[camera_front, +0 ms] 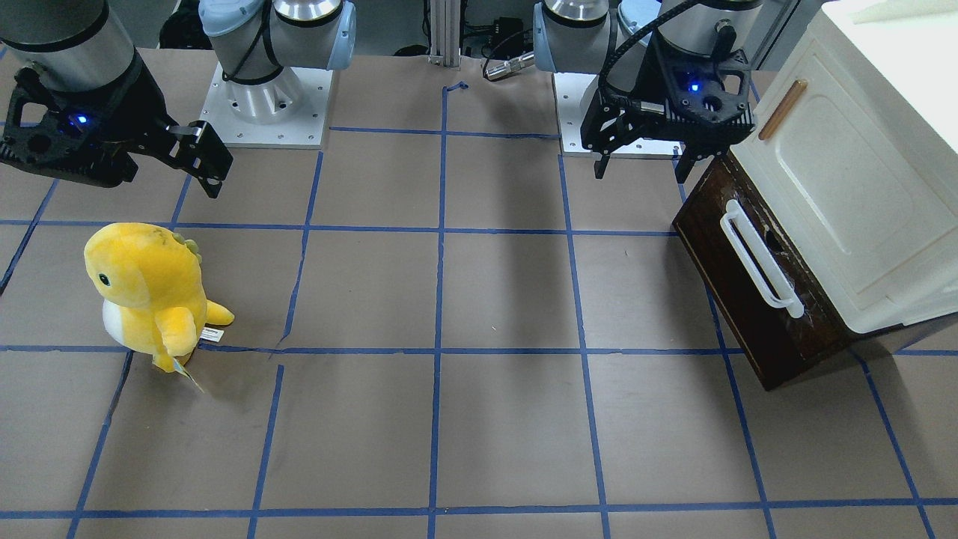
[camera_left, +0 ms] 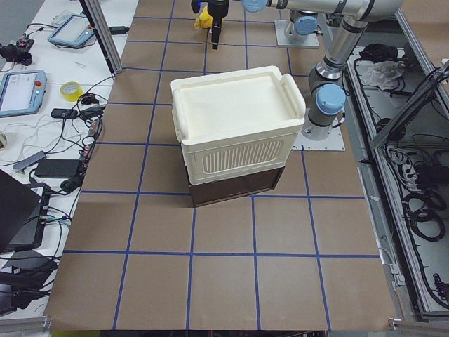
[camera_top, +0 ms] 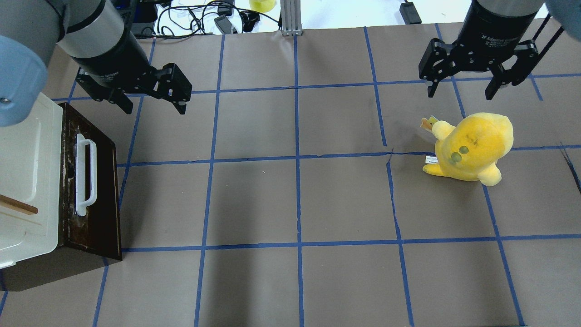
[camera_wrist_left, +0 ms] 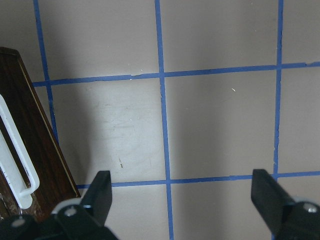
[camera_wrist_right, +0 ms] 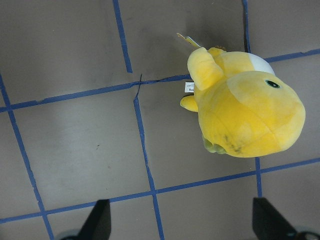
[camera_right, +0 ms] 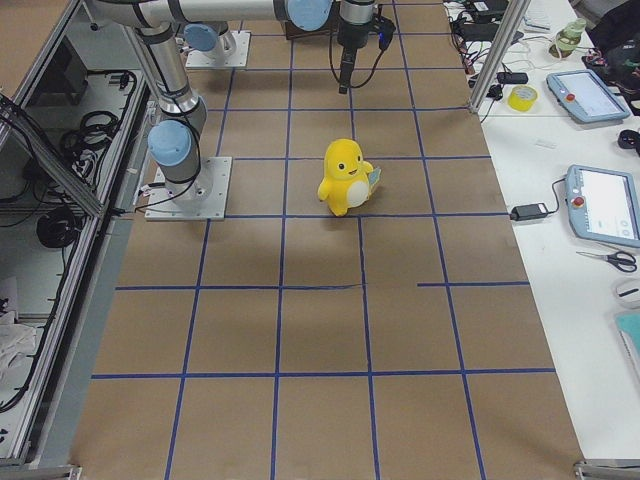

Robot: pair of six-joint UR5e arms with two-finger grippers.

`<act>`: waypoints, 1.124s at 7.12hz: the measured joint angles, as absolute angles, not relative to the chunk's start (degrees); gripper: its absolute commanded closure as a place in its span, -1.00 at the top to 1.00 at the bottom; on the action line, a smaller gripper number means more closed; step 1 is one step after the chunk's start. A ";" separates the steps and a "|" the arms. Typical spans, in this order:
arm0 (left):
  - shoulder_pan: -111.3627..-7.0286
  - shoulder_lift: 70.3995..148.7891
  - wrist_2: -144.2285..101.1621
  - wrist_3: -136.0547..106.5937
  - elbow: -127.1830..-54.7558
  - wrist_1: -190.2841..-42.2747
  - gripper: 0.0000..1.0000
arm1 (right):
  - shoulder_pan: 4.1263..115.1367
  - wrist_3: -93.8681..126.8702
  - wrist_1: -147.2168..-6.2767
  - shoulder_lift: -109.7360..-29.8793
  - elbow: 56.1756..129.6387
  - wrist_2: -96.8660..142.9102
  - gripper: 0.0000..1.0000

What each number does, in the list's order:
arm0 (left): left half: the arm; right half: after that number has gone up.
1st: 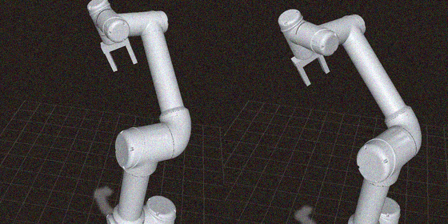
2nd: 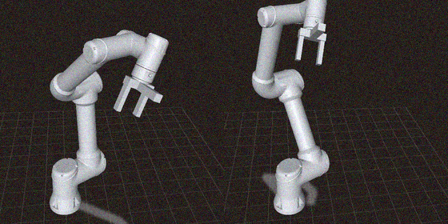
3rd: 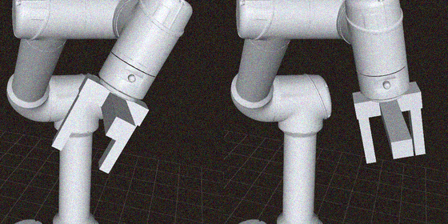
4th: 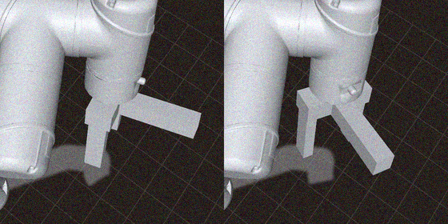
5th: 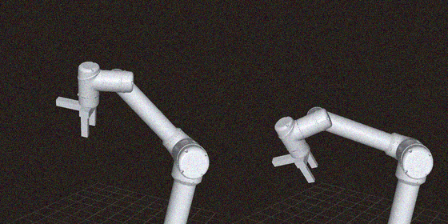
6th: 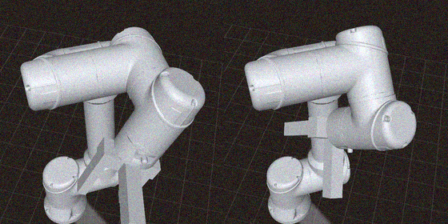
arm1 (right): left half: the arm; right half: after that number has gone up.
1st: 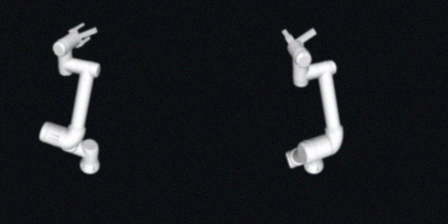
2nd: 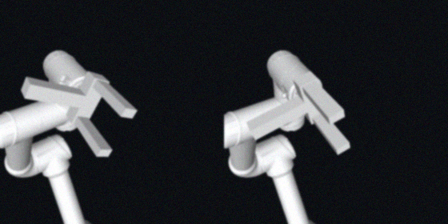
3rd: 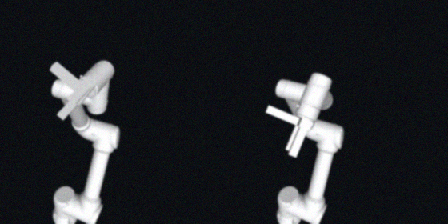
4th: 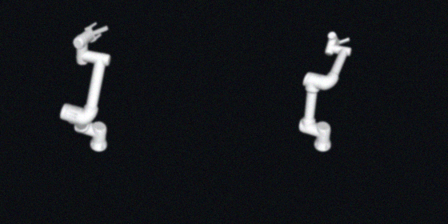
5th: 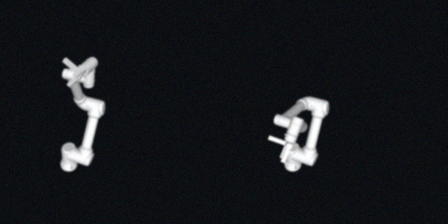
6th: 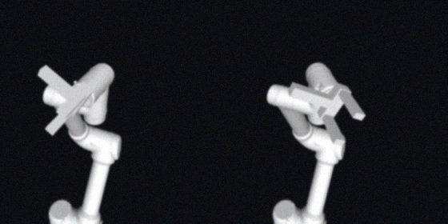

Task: Pull drawer sideways
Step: 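Move the left gripper down toward the drawer's white bar handle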

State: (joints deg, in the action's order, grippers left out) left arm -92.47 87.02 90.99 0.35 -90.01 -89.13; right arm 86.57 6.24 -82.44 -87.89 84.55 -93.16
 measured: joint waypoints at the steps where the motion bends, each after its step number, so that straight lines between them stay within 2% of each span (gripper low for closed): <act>1: -92.46 87.01 90.99 0.37 -90.00 -89.12 1.00 | 86.57 6.24 -82.44 -87.89 84.55 -93.16 1.00; 8: -91.82 87.53 91.16 0.60 -91.35 -89.19 1.00 | 86.57 6.24 -82.44 -87.89 84.55 -93.16 1.00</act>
State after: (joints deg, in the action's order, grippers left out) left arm -91.82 87.53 91.16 0.60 -91.35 -89.19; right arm 86.57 6.24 -82.44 -87.89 84.55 -93.16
